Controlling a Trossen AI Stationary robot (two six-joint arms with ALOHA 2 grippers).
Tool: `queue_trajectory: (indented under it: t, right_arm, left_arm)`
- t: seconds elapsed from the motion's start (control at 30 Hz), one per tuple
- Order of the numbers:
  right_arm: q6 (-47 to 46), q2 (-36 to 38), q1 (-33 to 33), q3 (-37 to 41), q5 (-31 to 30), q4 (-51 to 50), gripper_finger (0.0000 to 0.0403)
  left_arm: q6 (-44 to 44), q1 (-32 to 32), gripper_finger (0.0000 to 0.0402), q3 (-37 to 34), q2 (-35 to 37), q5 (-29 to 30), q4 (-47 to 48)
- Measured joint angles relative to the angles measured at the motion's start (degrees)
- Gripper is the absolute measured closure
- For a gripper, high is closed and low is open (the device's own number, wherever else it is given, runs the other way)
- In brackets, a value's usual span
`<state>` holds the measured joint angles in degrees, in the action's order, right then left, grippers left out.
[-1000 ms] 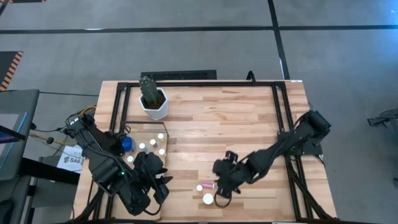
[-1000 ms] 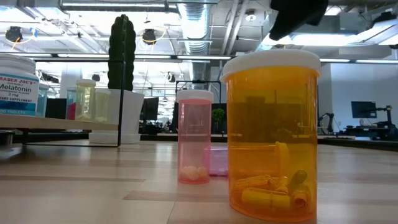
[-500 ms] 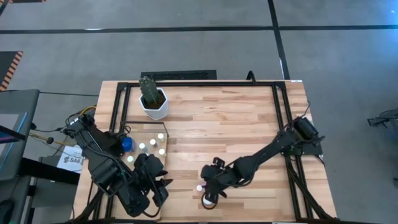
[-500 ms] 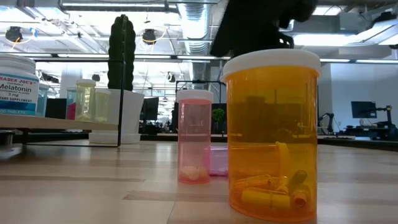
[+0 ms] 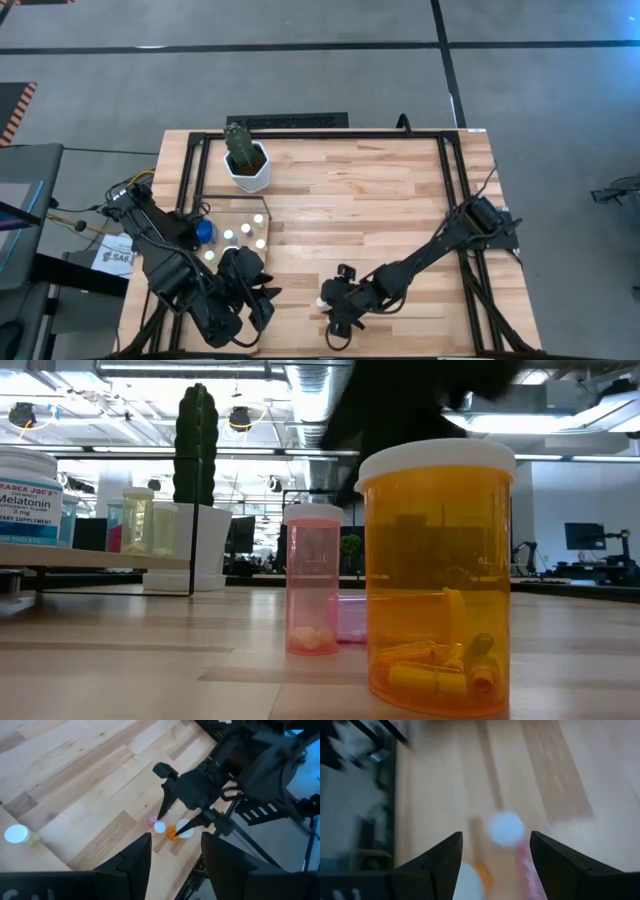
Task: Pick and place medicine bottles onto shelf by color
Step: Put the red pill bottle on the shelf
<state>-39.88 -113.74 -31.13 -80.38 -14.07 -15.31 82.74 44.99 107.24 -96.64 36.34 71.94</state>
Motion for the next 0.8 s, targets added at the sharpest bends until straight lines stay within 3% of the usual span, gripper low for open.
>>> queue_trajectory:
  t: [0.8]
  right_arm:
    - [3.00, -3.84, 0.48, 0.09, -3.87, 4.35, 0.0148]
  left_arm:
    - [1.95, -0.11, 0.0244, 0.00, 0.00, 0.37, 0.37]
